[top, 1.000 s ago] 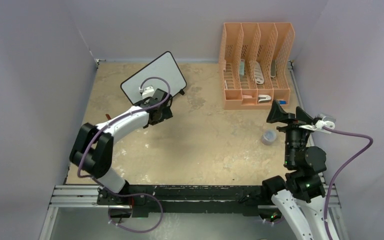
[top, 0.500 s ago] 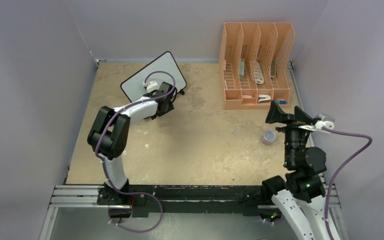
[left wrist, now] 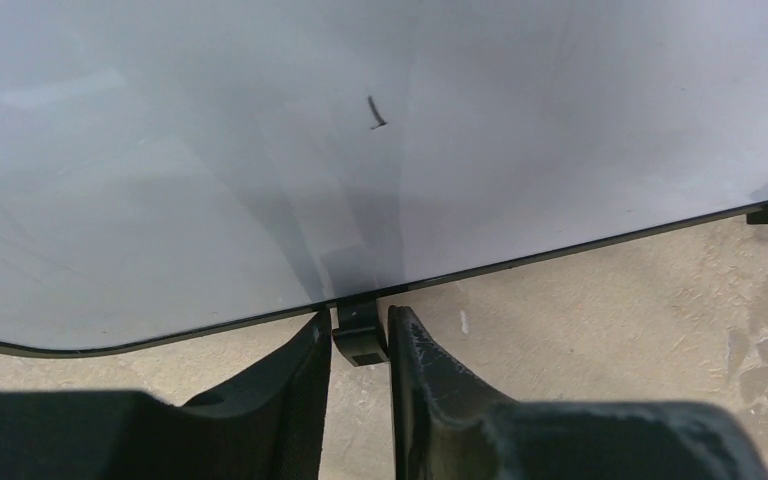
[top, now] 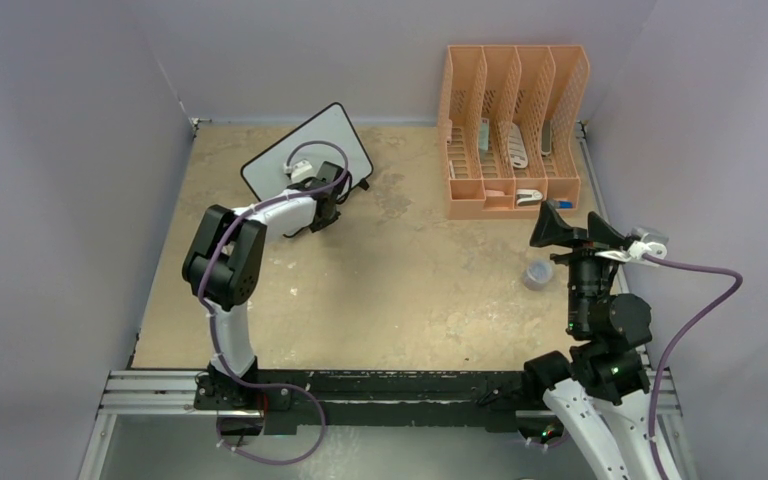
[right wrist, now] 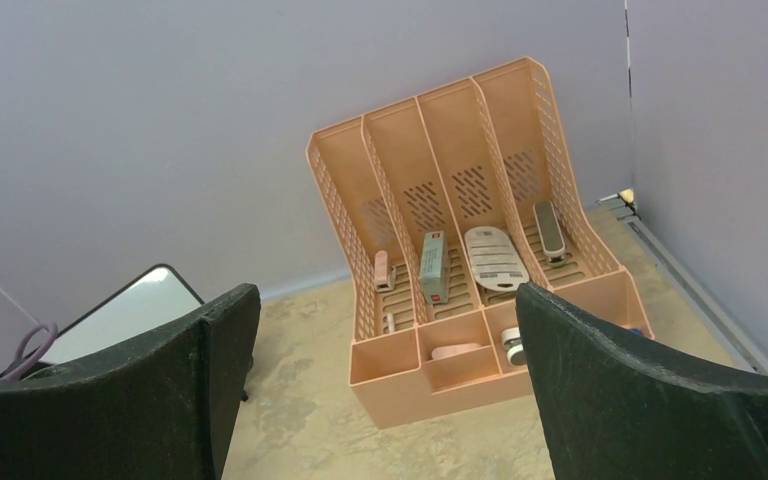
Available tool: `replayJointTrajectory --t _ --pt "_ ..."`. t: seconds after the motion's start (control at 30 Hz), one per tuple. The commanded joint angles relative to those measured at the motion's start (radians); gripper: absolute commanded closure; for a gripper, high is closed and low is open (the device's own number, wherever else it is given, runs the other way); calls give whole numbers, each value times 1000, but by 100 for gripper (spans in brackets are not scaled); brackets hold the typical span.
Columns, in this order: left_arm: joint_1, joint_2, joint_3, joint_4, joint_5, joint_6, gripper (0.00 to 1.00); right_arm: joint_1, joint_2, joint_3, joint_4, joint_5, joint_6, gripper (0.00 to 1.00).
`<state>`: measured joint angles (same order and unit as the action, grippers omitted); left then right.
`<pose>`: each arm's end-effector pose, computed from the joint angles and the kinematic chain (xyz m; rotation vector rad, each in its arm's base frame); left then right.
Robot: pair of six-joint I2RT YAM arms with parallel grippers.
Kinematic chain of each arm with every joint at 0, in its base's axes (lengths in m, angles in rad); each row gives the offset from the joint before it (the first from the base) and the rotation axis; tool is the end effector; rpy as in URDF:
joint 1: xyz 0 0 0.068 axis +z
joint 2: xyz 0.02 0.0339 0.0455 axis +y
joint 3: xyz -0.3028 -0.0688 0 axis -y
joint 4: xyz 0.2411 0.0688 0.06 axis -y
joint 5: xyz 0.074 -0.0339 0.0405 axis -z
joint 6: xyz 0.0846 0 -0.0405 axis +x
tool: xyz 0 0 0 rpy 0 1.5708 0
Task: Write a sentence on the whiteboard
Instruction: Move the whiteboard stand to the center of the board.
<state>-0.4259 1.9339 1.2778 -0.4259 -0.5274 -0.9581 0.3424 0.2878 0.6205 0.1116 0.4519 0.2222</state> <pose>0.4040 -0.1365 0.1671 -0.7991 2.3078 0.1188 0.0816 -0.0101 0.3994 0.3355 1.1283 0.2437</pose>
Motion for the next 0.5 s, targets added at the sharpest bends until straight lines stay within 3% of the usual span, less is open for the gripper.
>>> replayJointTrajectory --t 0.0,0.2,0.47 --pt "9 -10 5 25 -11 23 80 8 1 -2 54 -9 -20 1" --pt "1 -74 -67 27 27 53 93 8 -2 -3 57 -9 -24 1" --pt "-85 -183 -171 2 29 70 98 9 -8 -4 56 -7 -24 1"
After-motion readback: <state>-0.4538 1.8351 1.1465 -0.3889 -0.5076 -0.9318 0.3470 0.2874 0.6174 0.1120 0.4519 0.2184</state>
